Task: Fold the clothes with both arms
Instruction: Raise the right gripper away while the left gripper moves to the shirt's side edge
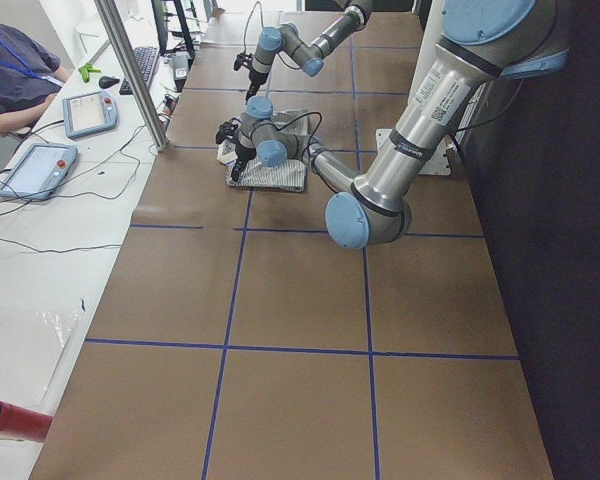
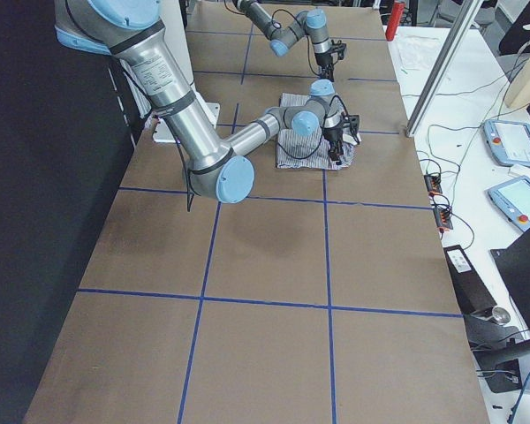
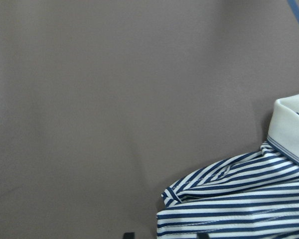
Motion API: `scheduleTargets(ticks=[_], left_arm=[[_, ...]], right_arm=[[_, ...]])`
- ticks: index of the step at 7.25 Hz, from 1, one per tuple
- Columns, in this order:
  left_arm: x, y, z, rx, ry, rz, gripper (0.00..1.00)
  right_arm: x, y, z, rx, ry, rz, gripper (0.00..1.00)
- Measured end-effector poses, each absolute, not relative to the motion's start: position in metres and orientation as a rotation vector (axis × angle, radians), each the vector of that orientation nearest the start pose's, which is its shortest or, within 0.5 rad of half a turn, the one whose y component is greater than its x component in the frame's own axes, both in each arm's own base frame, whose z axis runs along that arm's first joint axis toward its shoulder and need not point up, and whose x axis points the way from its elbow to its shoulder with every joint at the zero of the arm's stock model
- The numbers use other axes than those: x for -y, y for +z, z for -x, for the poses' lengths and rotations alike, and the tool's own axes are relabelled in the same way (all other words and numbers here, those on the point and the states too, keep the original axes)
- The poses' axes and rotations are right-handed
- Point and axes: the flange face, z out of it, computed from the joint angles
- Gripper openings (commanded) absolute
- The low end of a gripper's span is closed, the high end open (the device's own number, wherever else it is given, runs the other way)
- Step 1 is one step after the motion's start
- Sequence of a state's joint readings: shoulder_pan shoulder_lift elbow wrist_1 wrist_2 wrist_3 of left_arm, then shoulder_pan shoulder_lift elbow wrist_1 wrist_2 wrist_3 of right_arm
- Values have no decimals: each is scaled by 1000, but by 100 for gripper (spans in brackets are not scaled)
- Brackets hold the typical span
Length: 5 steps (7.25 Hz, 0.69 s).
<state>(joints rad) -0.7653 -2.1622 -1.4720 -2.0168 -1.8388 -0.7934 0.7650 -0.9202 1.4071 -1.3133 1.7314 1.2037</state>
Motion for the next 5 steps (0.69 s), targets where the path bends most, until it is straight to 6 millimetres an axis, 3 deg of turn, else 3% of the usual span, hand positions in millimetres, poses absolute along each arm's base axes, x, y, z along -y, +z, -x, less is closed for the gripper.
scheduleTargets(ticks=[1,2,3,5], left_arm=[[554,307,-430,-877,169,-470,100],[527,312,-419,-907,174,-457,89],[497,320,-419,-938,142,-420,64],[441,337,-454,-973,18,-341,51]], right_arm=[[600,320,440,735,277,-264,100],[597,322,429,746,253,-264,100],[593,322,422,754,243,-268,100],[589,323,417,758,238,-272,100]])
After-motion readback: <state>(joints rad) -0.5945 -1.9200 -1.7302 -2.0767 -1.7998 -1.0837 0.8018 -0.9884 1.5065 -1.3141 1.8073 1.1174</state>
